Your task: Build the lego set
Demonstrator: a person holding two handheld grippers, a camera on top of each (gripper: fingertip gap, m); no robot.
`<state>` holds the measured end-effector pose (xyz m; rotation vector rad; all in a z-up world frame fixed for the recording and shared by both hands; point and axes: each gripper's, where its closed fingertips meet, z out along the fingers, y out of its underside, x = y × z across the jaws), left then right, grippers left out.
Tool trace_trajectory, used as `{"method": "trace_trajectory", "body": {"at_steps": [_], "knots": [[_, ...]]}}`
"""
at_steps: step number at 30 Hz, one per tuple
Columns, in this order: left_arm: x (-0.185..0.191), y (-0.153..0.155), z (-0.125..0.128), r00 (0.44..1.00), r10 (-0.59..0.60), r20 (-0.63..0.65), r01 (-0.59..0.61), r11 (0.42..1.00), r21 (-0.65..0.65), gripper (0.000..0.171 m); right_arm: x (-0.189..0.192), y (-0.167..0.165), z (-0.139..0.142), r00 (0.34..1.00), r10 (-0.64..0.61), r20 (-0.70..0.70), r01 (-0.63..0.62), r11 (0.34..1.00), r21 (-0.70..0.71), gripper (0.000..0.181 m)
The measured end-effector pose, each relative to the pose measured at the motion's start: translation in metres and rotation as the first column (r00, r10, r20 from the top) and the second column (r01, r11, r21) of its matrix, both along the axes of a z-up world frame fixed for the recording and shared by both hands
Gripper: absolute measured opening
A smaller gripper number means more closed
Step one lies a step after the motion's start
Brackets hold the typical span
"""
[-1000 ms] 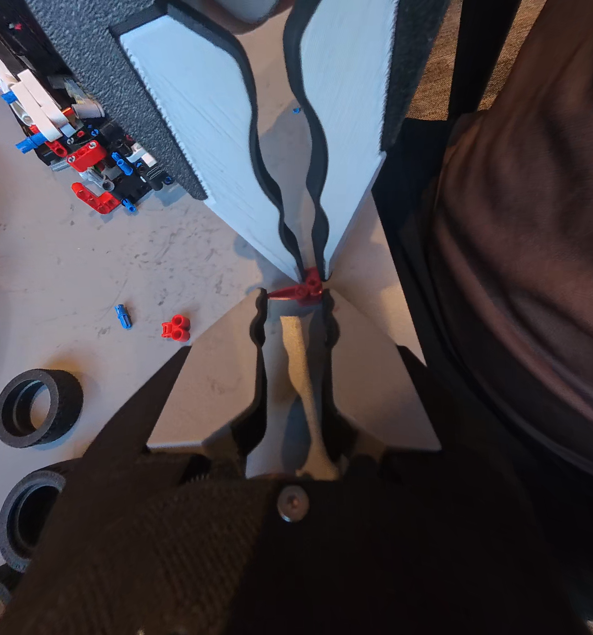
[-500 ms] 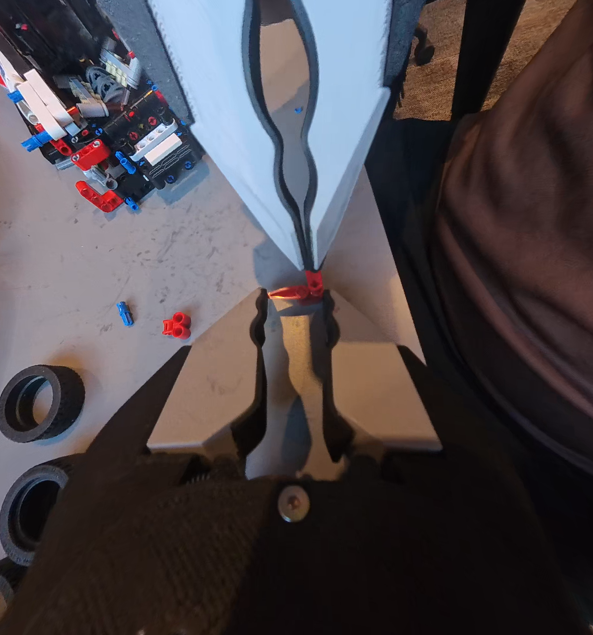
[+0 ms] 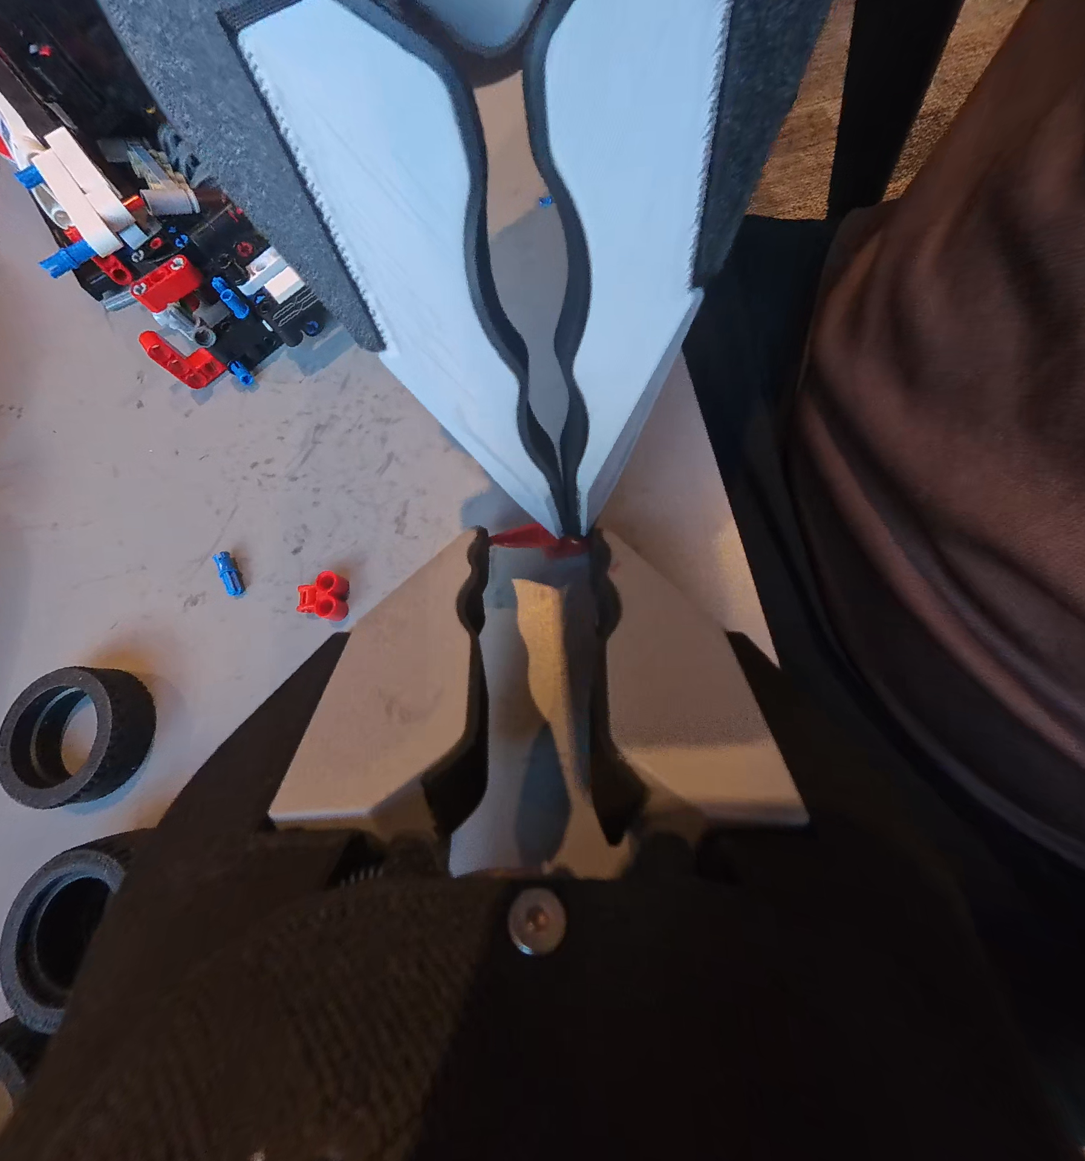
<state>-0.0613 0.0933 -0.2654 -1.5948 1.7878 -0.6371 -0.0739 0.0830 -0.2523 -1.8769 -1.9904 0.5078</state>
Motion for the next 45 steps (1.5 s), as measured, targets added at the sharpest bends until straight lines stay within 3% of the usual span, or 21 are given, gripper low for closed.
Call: {"method": "trace_trajectory", "body": {"at_steps": [8, 16, 18, 21, 24, 28, 31, 36, 38, 42, 43, 45], "knots": [[-0.001, -0.001, 0.000, 1.000, -0.004, 0.003, 0.004, 1.000, 0.009, 0.029, -0.003, -0.001, -0.001, 1.000, 0.022, -0.013, -0.022, 1.000, -0.001, 0.000], [-0.002, 0.002, 0.000, 1.000, 0.016, -0.003, -0.016, 0.999, -0.040, 0.029, -0.001, 0.006, 0.005, 0.979, -0.083, -0.188, 0.080, 0.997, -0.025, 0.000], [-0.002, 0.005, -0.001, 1.000, 0.031, -0.006, -0.031, 0.997, -0.071, 0.029, -0.001, 0.008, 0.018, 0.955, -0.090, -0.282, 0.096, 0.995, 0.008, 0.020], [-0.002, 0.011, 0.001, 0.997, 0.075, -0.003, -0.075, 0.981, -0.181, 0.029, 0.003, 0.009, 0.033, 0.937, -0.042, -0.346, 0.089, 0.989, 0.121, 0.025], [0.001, 0.007, 0.012, 0.993, 0.105, 0.045, -0.078, 0.909, -0.410, 0.029, 0.009, 0.015, 0.032, 0.947, 0.036, -0.318, 0.064, 0.952, 0.299, 0.031], [0.006, 0.001, 0.025, 0.984, 0.160, 0.084, -0.061, 0.730, -0.681, 0.029, 0.009, 0.012, 0.024, 0.954, 0.100, -0.282, 0.018, 0.922, 0.387, 0.038], [0.006, 0.001, 0.026, 0.980, 0.186, 0.068, -0.076, 0.672, -0.737, 0.029, 0.007, 0.010, 0.025, 0.943, 0.143, -0.299, 0.000, 0.902, 0.431, 0.026], [0.011, -0.009, 0.034, 0.980, 0.182, 0.079, -0.036, 0.553, -0.832, 0.029, 0.004, 0.006, 0.024, 0.928, 0.224, -0.299, -0.047, 0.864, 0.501, 0.022], [0.013, -0.011, 0.033, 0.981, 0.178, 0.072, -0.035, 0.533, -0.845, 0.029, 0.004, 0.005, 0.023, 0.925, 0.242, -0.292, -0.062, 0.856, 0.512, 0.021], [0.013, -0.011, 0.033, 0.980, 0.182, 0.086, -0.027, 0.541, -0.841, 0.030, 0.005, 0.004, 0.022, 0.914, 0.231, -0.334, -0.052, 0.883, 0.467, 0.020], [0.011, -0.009, 0.034, 0.978, 0.184, 0.100, -0.021, 0.563, -0.826, 0.029, 0.005, 0.006, 0.023, 0.908, 0.218, -0.357, -0.037, 0.893, 0.449, 0.020], [0.004, -0.002, 0.033, 0.975, 0.190, 0.113, -0.042, 0.663, -0.747, 0.028, 0.007, 0.011, 0.025, 0.905, 0.176, -0.388, -0.002, 0.912, 0.409, 0.020]]}}
